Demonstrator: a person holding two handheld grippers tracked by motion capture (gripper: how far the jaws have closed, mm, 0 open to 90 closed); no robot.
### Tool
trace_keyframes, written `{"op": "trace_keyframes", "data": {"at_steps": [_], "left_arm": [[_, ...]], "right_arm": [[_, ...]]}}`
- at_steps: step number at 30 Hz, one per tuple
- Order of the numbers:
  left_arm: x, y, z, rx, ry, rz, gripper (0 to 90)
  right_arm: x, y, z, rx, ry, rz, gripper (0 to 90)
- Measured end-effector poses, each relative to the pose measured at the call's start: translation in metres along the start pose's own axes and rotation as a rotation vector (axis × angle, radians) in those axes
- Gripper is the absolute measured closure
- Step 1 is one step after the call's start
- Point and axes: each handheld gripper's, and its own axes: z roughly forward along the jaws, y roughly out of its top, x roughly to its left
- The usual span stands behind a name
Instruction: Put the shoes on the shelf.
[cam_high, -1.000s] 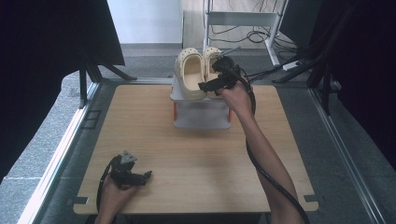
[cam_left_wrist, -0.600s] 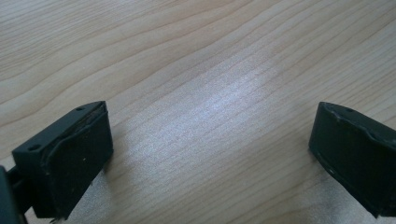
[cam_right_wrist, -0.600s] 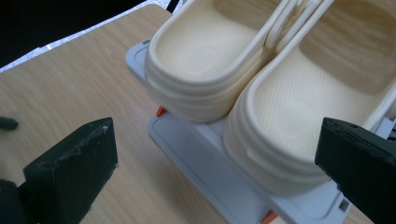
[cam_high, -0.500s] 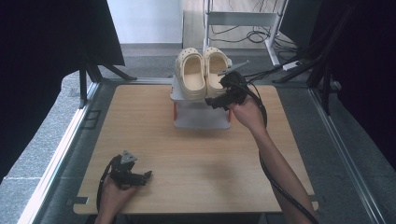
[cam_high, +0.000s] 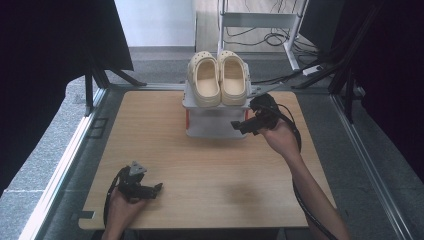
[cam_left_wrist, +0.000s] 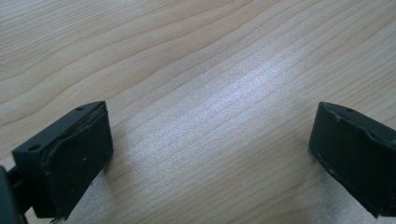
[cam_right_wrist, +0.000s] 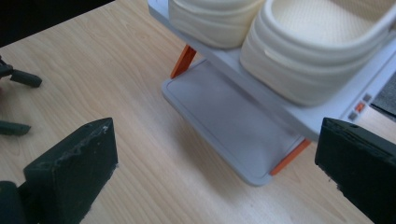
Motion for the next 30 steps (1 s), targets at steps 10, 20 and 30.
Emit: {"op": "trace_keyframes", "data": {"at_steps": [10,20,30], "left_arm": [[0.0,0.0,0.0,0.0,0.001,0.0,0.0],[0.0,0.0,0.0,0.001,0.0,0.0,0.0],[0.0,0.0,0.0,0.001,0.0,-0.003,0.0]], "right_arm": [[-0.006,-0.032,-0.018,0.007,-0.018,0.018,0.0],[-0.006,-0.072,-0.034,0.007,-0.03,0.038,0.0],[-0.004,-0.121,-0.031,0.029,-0.041,0.057,0.0]]}}
